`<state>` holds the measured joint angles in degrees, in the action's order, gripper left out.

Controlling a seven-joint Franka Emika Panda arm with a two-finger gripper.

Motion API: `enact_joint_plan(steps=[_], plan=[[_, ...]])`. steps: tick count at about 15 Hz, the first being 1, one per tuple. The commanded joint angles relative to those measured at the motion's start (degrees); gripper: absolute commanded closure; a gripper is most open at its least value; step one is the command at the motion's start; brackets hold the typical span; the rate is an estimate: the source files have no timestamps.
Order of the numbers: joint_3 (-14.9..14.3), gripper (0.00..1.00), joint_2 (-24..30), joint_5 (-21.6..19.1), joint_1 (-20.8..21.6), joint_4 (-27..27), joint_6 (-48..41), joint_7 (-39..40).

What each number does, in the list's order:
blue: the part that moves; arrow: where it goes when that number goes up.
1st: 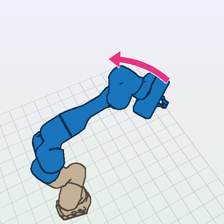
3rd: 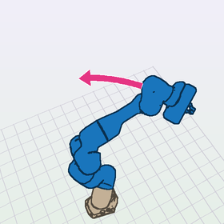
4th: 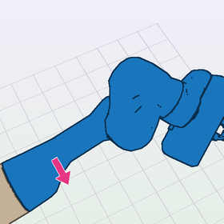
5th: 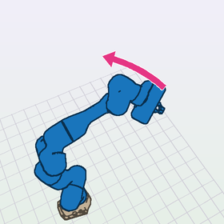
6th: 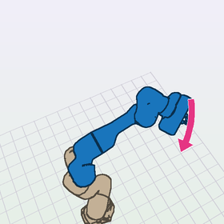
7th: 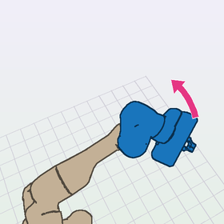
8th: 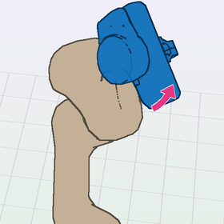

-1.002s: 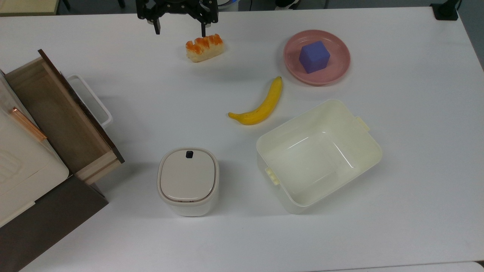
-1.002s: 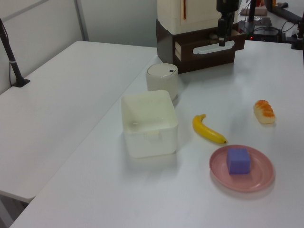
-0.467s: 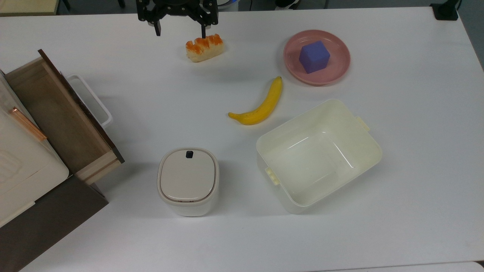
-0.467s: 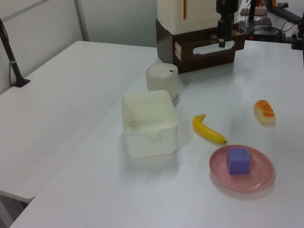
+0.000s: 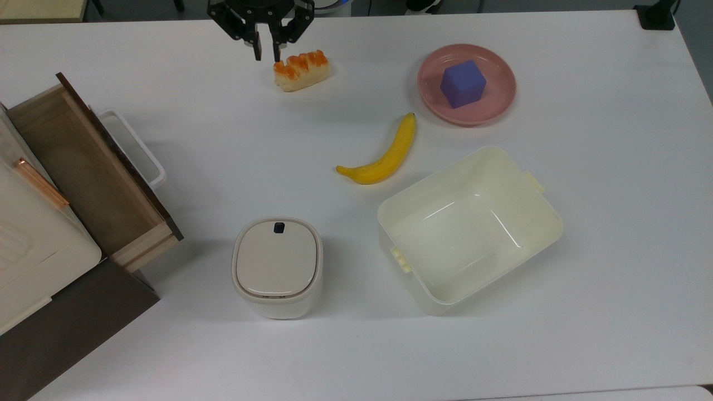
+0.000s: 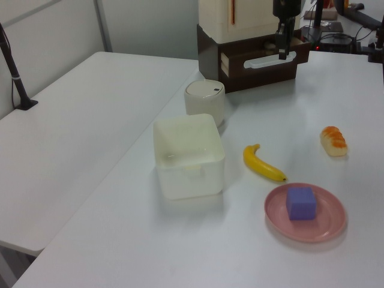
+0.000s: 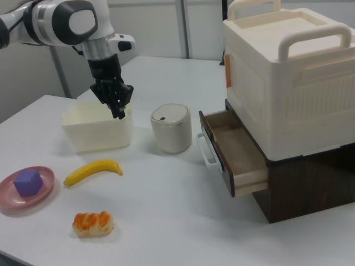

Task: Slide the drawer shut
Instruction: 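Move the gripper toward the open drawer's front panel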

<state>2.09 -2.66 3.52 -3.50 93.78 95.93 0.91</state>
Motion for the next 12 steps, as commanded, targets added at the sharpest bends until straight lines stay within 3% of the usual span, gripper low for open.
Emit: enact_joint_plan(steps=[1, 8, 12], plan=[[-0.4, 0.91, 0.3, -0.4, 0.9, 0.4, -1.0, -0.4], [-0.6, 0.9, -1.3, -0.4, 0.3, 0.3, -0.7, -1.8], [-0.7, 0.91, -4.3, -0.4, -2.2, 0.4, 1.2, -8.9]])
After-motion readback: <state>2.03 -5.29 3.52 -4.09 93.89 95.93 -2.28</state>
